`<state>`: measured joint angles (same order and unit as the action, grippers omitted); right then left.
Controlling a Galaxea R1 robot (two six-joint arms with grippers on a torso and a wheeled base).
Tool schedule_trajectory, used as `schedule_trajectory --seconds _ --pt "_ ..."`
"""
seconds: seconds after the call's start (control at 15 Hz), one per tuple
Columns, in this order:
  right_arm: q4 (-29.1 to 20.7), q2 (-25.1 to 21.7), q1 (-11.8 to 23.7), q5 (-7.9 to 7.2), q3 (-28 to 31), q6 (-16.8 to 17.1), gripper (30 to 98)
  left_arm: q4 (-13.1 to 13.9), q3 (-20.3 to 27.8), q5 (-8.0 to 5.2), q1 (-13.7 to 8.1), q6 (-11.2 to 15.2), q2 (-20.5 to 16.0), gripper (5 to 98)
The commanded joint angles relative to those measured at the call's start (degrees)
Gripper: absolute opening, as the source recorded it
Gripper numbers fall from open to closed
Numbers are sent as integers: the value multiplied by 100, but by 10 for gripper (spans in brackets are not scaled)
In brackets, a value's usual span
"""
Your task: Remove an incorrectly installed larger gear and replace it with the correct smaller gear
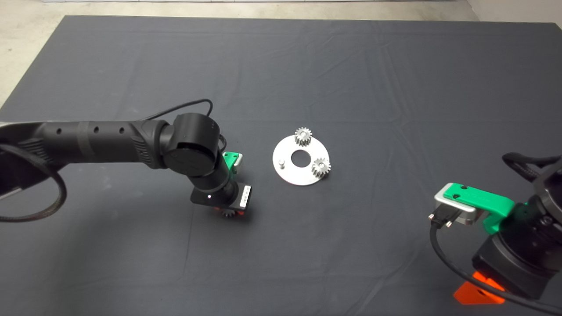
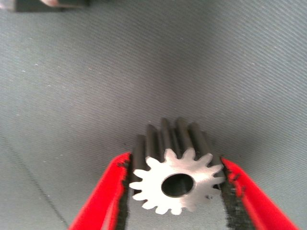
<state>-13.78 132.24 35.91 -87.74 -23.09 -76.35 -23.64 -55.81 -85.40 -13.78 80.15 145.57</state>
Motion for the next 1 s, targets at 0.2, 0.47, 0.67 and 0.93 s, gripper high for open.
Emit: schedule_trajectory --seconds 0.2,0.47,0.67,0.93 --pt "-143 -9 127 -499 17 -26 969 -101 -7 -12 24 -79 3 398" --pt "-143 -9 127 -499 17 -29 969 -113 -69 -12 24 -79 -6 375" --pt "-143 -36 127 -499 17 -20 969 -80 -139 -91 6 -79 12 364" --pt "-143 -36 127 -499 17 -20 969 235 -69 -250 -518 -61 46 361"
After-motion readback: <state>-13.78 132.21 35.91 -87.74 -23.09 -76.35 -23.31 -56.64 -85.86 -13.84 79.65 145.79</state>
